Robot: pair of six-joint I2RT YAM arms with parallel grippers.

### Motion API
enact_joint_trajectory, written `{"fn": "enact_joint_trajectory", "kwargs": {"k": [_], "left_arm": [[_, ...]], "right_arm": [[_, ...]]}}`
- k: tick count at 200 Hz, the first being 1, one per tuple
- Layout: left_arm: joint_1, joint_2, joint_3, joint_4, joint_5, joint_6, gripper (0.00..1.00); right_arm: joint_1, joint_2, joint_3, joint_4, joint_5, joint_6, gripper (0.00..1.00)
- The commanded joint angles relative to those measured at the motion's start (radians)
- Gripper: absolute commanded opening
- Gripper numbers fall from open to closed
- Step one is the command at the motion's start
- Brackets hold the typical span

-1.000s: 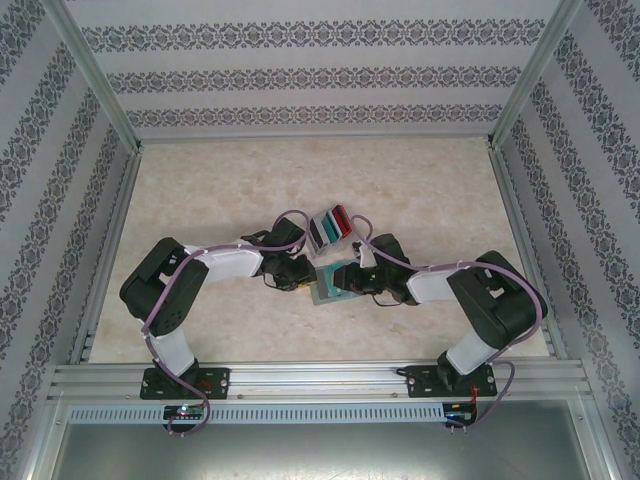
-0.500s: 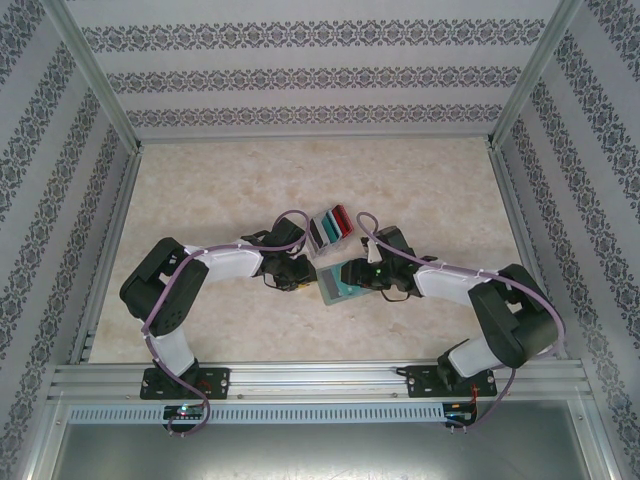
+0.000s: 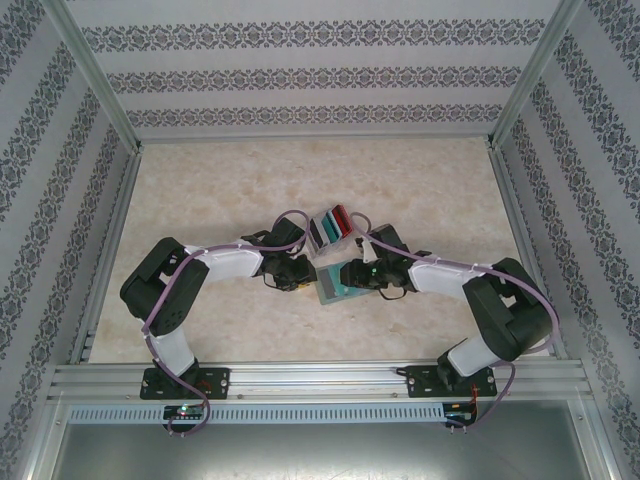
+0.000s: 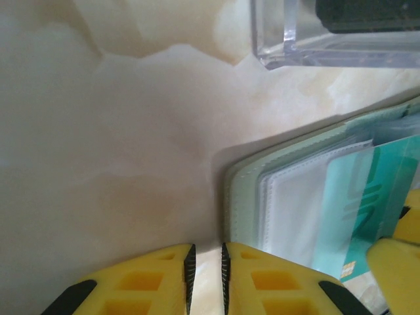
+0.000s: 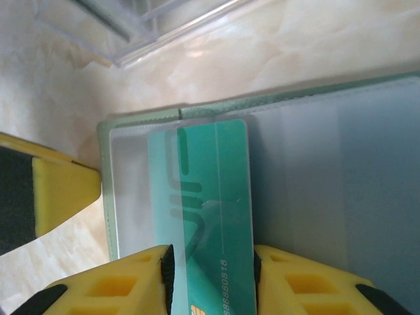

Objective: Put the credit cards into the card holder

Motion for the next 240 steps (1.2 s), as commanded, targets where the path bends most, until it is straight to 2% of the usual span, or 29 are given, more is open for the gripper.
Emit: {"fn": "enact_joint_trajectory", "kwargs": {"k": [1, 23, 56, 86, 134, 154, 174, 199, 216, 240], "left_arm": [[-0.013, 0.063, 0.011, 0.069, -0.003, 0.001, 0.22], [-0.013, 0.064, 0.014, 0.063, -0.006, 0.005, 0.22], [-0.013, 0.055, 0.012, 0.051, -0.014, 0.007, 0.22], [-0.013, 0.058, 0.016, 0.048, -0.015, 0.01, 0.22], [-0.013, 0.063, 0.024, 0.05, -0.006, 0.012, 0.22], [-0.013, 0.061, 0.021, 0.052, -0.007, 0.012, 0.21], [-0.013, 0.057, 0.02, 0.053, -0.007, 0.012, 0.21], [-0.013, 0.055, 0.017, 0.061, -0.006, 0.009, 0.21], [-0.013, 0.053, 0.02, 0.064, -0.004, 0.007, 0.21], [-0.013, 0.039, 0.011, 0.071, -0.013, 0.002, 0.22]], "right_arm": [[0.033, 0.027, 0.03, -0.012, -0.041, 0.007, 0.36], [0.041, 0.034, 0.054, -0.038, -0.036, 0.0, 0.37], [0.042, -0.025, 0.094, -0.164, 0.103, -0.008, 0.44], [0.041, -0.038, 0.119, -0.21, 0.147, -0.039, 0.47], [0.051, 0.035, 0.14, -0.196, 0.119, -0.03, 0.44], [0.06, 0.062, 0.15, -0.187, 0.1, -0.029, 0.39], [0.079, 0.063, 0.157, -0.173, 0.08, -0.028, 0.3], [0.1, 0.067, 0.173, -0.179, 0.073, -0.021, 0.29], [0.122, 0.072, 0.179, -0.166, 0.069, -0.004, 0.35], [0.156, 0.103, 0.199, -0.168, 0.078, 0.01, 0.34]]}}
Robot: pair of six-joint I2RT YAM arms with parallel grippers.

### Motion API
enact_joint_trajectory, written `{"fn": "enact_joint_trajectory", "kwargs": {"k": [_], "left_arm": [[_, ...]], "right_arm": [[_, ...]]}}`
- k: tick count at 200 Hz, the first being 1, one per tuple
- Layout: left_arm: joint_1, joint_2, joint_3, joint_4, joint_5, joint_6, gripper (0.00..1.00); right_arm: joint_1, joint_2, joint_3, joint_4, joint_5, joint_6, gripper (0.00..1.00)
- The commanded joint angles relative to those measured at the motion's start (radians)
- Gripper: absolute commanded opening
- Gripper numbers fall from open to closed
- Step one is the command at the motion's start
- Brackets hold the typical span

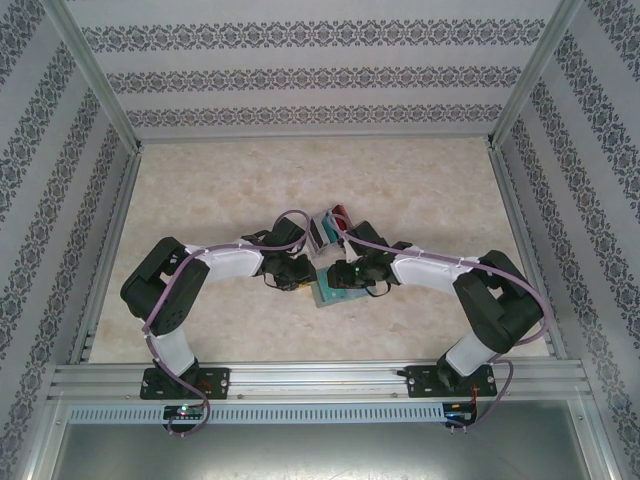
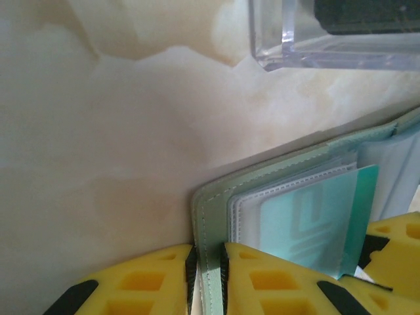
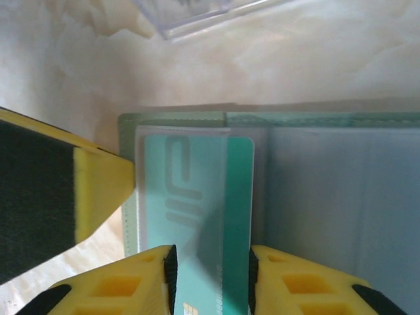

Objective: Put the credit cards into the card holder

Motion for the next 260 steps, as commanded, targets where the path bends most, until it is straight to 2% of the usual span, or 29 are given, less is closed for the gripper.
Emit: {"fn": "enact_joint_trajectory", "kwargs": {"k": [1, 51, 79, 114, 130, 156, 182, 218, 260], "left_arm": [[-0.013, 0.035, 0.007, 0.072, -0.013, 0.003, 0.22], [-0.014, 0.012, -0.014, 0.08, -0.03, -0.001, 0.24], [-0.013, -0.012, -0.022, 0.048, -0.076, -0.001, 0.25], [-0.012, -0.073, -0.03, 0.008, -0.152, 0.015, 0.28], [-0.011, -0.108, -0.031, 0.0, -0.187, 0.029, 0.31], [0.014, -0.156, -0.004, -0.037, -0.234, 0.061, 0.39], [0.084, -0.122, 0.059, -0.025, -0.188, 0.062, 0.43], [0.138, 0.011, 0.226, -0.041, -0.142, 0.062, 0.44], [0.143, 0.094, 0.301, -0.051, -0.124, 0.039, 0.39]], "right_arm": [[0.036, 0.035, 0.038, 0.005, -0.012, 0.018, 0.35], [0.043, 0.045, 0.038, 0.022, -0.015, 0.04, 0.38], [0.03, -0.043, 0.05, -0.037, 0.032, 0.016, 0.43], [-0.071, -0.214, 0.06, -0.083, 0.107, -0.021, 0.51], [-0.117, -0.234, 0.112, -0.13, 0.158, -0.081, 0.56], [-0.166, -0.132, 0.298, -0.31, 0.31, -0.189, 0.59], [-0.19, 0.011, 0.456, -0.408, 0.346, -0.261, 0.59], [-0.2, 0.15, 0.587, -0.44, 0.275, -0.294, 0.59], [-0.2, 0.211, 0.655, -0.46, 0.252, -0.298, 0.59]]}}
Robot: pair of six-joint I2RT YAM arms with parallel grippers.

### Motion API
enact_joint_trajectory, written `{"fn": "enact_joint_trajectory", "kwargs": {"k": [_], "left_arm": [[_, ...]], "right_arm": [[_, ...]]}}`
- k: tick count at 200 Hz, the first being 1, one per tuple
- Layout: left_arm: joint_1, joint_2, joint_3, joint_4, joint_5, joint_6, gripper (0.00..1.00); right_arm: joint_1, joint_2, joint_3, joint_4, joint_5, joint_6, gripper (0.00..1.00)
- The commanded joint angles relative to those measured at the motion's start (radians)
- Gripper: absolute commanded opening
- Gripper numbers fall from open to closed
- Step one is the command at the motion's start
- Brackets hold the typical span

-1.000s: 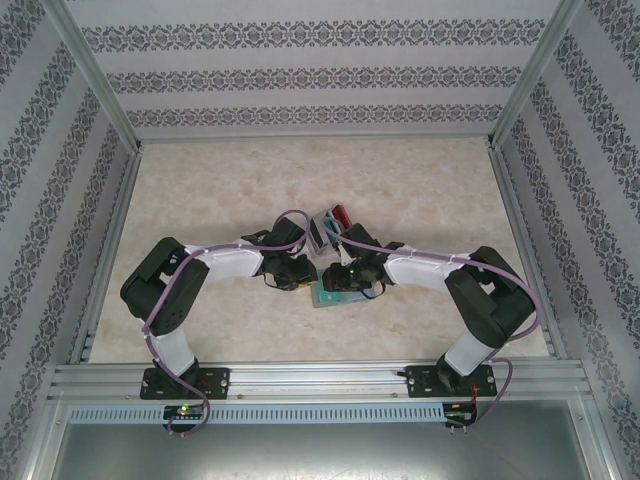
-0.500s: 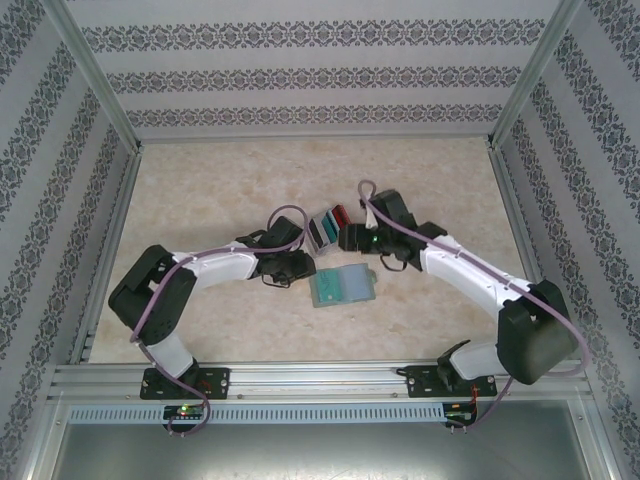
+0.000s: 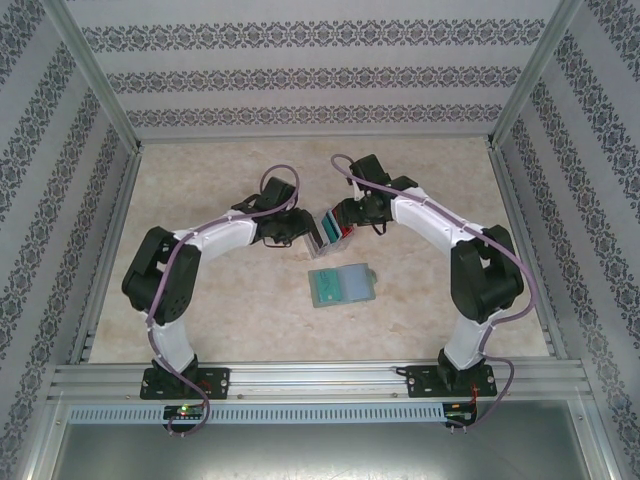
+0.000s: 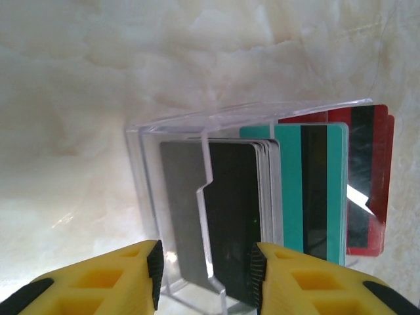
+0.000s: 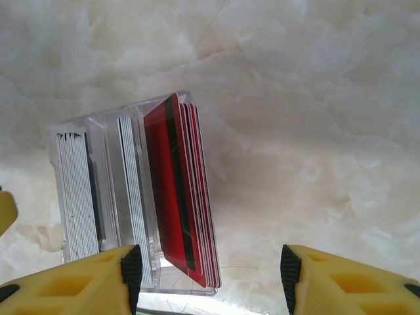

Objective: Put the credit cards into the card holder

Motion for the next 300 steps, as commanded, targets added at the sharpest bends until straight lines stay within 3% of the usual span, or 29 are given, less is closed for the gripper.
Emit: {"fn": "enact_joint_trajectory", "kwargs": {"k": [1, 60, 118, 193, 300], "left_arm": [[0.004, 0.035, 0.031, -0.04, 0.023, 0.002, 0.39], [0.007, 0.092, 0.036, 0.014, 0.06, -0.016, 0.4], [0.007, 0.137, 0.035, -0.022, 0.046, -0.02, 0.33], [0.007, 0.133, 0.014, -0.03, 0.037, -0.008, 0.32], [0.007, 0.124, 0.001, -0.016, 0.043, -0.012, 0.32]], "right_arm": [[-0.003, 0.016, 0.063, -0.052, -0.018, -0.032, 0.59], [-0.002, 0.067, 0.12, -0.087, -0.022, -0.059, 0.61], [0.018, 0.147, 0.192, -0.154, 0.066, -0.092, 0.61], [0.035, 0.27, 0.289, -0.212, 0.175, -0.104, 0.62], [0.026, 0.198, 0.272, -0.2, 0.24, -0.105, 0.56]]}}
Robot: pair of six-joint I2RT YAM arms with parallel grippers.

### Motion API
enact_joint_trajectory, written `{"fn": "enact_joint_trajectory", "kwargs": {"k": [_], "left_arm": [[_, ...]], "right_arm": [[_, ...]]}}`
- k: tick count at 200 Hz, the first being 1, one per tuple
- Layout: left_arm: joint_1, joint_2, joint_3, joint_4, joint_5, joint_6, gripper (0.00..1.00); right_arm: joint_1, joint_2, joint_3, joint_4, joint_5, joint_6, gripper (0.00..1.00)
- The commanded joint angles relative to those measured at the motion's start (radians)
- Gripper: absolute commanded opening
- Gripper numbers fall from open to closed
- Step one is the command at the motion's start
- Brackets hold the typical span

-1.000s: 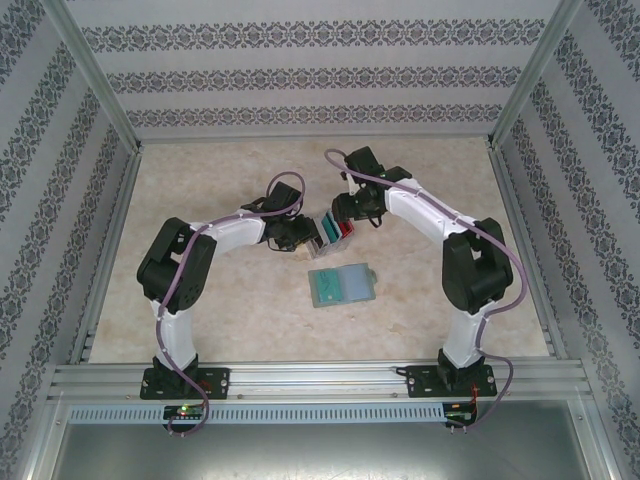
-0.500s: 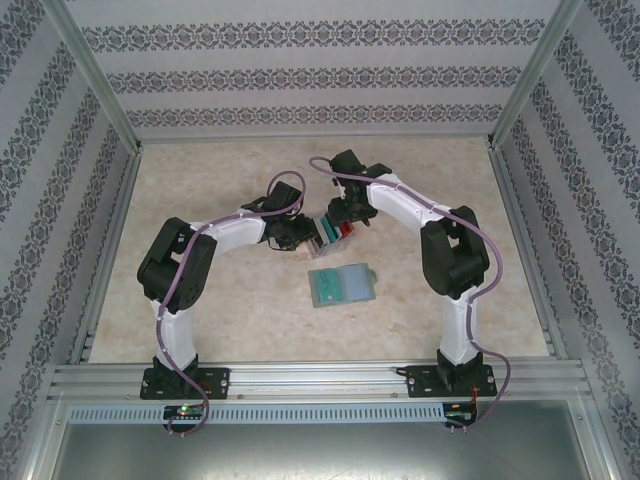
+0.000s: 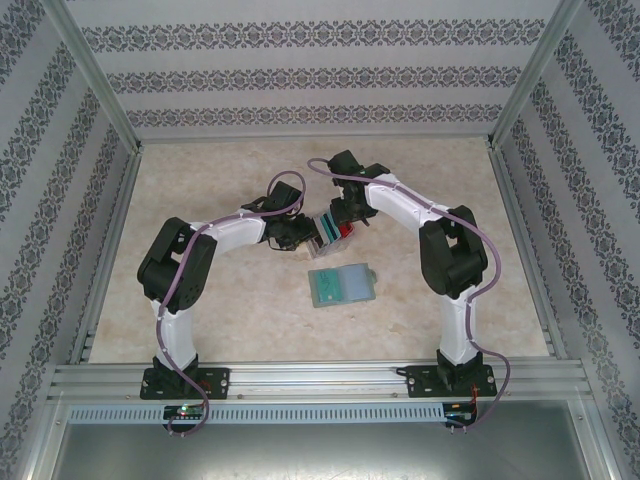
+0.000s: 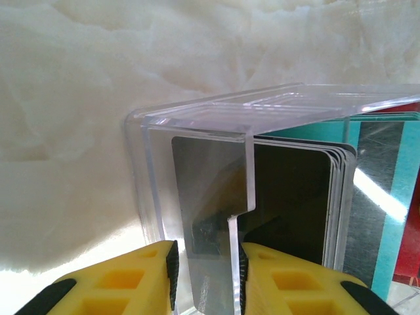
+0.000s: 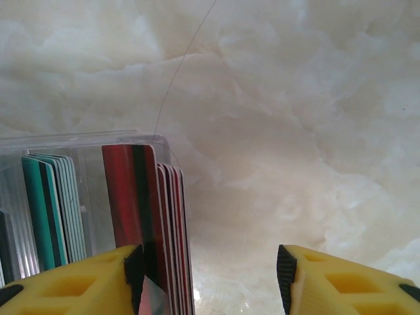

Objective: Put the credit cards into the card holder

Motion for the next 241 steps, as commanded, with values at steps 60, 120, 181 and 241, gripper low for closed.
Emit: {"fn": "enact_joint_trajectory", "kwargs": {"k": [60, 120, 181, 241], "left_arm": [[0.007, 0.018, -0.035, -0.006, -0.001, -0.01, 0.32], [0.008, 0.013, -0.039, -0.009, 0.001, -0.009, 0.32], [0.007, 0.009, -0.041, 0.001, 0.005, -0.014, 0.32], [0.007, 0.008, -0.042, 0.006, 0.01, -0.018, 0.32]], "right_arm": [[-0.003, -0.055, 0.013, -0.019, 0.027, -0.024, 0.42], [-0.004, -0.042, 0.005, -0.014, -0.03, -0.011, 0.35], [-0.01, -0.019, 0.015, -0.015, -0.078, 0.008, 0.44], [-0.013, 0.04, 0.017, -0.015, -0.061, 0.014, 0.43]]}}
